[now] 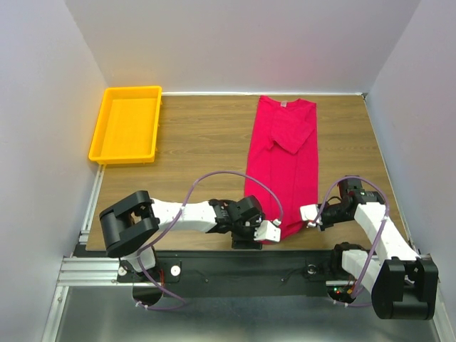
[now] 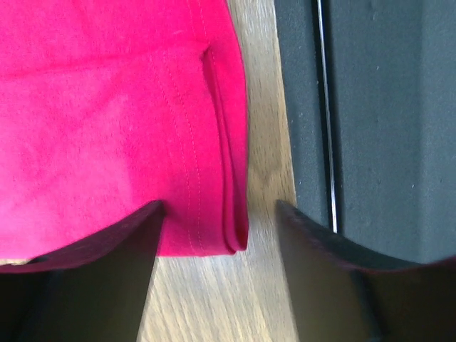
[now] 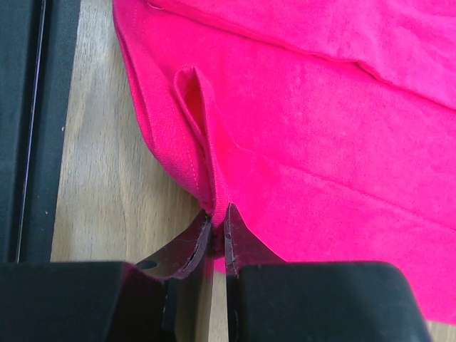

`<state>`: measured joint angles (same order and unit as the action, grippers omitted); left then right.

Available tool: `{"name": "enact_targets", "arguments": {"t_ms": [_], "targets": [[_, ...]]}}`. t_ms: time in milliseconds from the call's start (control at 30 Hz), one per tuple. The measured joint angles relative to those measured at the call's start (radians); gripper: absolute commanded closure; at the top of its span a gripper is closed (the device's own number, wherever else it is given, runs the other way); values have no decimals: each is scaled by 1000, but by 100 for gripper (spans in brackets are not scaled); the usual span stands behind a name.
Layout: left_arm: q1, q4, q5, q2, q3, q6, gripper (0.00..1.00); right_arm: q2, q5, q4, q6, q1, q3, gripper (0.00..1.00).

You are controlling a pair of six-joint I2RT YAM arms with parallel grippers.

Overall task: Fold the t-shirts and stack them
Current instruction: Fold the tshirt

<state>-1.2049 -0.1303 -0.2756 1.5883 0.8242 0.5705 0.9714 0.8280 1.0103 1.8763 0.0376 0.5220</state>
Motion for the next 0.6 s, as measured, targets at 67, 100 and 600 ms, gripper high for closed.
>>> {"name": "enact_targets", "arguments": {"t_ms": [67,100,600], "targets": [[-2,8,0,7,3,-7,43,-3,0,-1,-6,0,0,100],[-5,13,0,12,6,-10,48,-4,0,-1,-11,0,0,100],[-7,63,85,26,12,-13,100,-31,6,-6,-67,0,0,99]]}}
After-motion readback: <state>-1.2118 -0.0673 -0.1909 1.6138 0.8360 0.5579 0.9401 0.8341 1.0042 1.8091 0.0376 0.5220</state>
